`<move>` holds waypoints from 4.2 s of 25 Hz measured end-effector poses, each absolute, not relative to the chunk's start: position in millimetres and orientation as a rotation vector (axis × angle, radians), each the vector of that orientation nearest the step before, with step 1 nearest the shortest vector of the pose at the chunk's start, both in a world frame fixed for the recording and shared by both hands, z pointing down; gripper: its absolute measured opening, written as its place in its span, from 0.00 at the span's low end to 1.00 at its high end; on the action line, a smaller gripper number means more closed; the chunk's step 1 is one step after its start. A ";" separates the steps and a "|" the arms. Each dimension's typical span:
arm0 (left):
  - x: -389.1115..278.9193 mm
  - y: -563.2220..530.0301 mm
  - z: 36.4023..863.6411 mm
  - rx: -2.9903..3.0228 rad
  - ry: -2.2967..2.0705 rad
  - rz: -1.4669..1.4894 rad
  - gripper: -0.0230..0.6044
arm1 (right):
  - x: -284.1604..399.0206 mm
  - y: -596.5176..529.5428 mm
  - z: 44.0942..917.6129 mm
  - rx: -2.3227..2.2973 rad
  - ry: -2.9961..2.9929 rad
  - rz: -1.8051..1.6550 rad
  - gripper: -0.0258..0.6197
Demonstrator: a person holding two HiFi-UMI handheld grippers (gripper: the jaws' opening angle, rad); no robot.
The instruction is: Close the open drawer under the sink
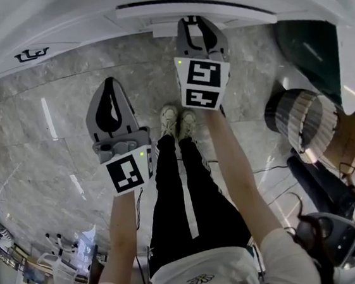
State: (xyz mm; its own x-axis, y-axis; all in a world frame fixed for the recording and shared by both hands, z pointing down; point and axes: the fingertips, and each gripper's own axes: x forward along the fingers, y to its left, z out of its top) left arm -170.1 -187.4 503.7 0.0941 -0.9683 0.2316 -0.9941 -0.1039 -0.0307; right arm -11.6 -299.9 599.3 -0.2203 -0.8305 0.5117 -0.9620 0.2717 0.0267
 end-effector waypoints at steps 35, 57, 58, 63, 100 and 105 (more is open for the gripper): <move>-157.7 -194.6 498.3 2.233 -1.977 0.225 0.07 | -11.8 -308.2 601.0 1.664 -2.118 0.379 0.26; -149.5 -177.2 488.3 2.228 -1.996 0.210 0.07 | -12.3 -308.4 602.3 1.678 -2.127 0.375 0.26; -149.7 -176.8 486.9 2.229 -1.998 0.208 0.07 | -11.3 -308.3 602.7 1.688 -2.125 0.384 0.27; -151.5 -171.8 480.9 2.231 -2.008 0.208 0.07 | -3.7 -302.0 602.1 1.725 -2.116 0.434 0.34; -106.3 -110.2 139.8 2.361 -2.179 -0.168 0.07 | 41.2 -171.9 184.9 1.839 -2.490 0.294 0.17; -89.9 -73.5 117.6 2.359 -2.200 -0.167 0.07 | 47.1 -121.9 148.2 1.817 -2.561 0.140 0.11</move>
